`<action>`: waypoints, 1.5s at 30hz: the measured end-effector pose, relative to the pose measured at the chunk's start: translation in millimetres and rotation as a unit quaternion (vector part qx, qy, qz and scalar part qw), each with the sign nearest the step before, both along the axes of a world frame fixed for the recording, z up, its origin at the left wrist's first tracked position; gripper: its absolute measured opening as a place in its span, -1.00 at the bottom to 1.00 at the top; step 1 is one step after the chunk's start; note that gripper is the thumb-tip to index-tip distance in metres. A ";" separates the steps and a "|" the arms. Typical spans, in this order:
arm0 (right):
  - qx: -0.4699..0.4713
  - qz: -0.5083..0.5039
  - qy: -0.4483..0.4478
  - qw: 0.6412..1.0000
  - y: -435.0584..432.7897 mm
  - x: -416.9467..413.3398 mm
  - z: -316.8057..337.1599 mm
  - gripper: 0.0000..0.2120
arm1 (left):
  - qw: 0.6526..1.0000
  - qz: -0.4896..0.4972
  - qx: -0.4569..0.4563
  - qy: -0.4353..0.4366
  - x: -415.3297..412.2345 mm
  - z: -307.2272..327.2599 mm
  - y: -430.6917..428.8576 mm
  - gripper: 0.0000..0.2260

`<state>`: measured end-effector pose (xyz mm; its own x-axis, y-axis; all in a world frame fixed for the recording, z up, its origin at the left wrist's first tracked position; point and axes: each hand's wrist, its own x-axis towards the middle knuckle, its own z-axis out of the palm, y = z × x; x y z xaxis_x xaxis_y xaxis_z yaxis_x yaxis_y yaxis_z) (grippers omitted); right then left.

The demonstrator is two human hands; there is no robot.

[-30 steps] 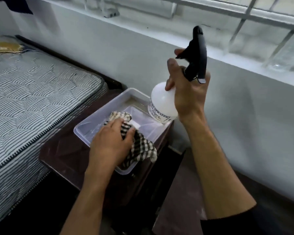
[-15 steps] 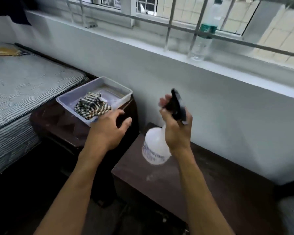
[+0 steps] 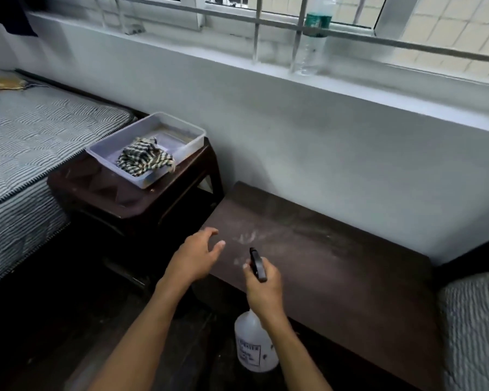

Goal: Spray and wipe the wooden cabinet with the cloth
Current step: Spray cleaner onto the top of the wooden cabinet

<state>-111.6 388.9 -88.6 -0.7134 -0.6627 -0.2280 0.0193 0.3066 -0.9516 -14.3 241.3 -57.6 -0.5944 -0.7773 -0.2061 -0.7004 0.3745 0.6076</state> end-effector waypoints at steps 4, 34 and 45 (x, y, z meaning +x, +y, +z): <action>0.054 -0.082 0.013 0.995 -2.8 21.7 -8.1 -0.58 | 1.000 -0.018 0.012 -0.001 17.9 -15.1 -6.3 -0.52; 0.005 -0.276 0.044 0.960 57.6 27.9 -1.6 -0.68 | 0.986 -0.163 -0.032 -0.010 -1.3 -34.2 59.8 -0.51; 0.017 -0.339 0.012 0.940 77.5 7.8 -1.5 -0.76 | 0.974 -0.224 -0.041 -0.008 -26.0 -28.1 81.3 -0.52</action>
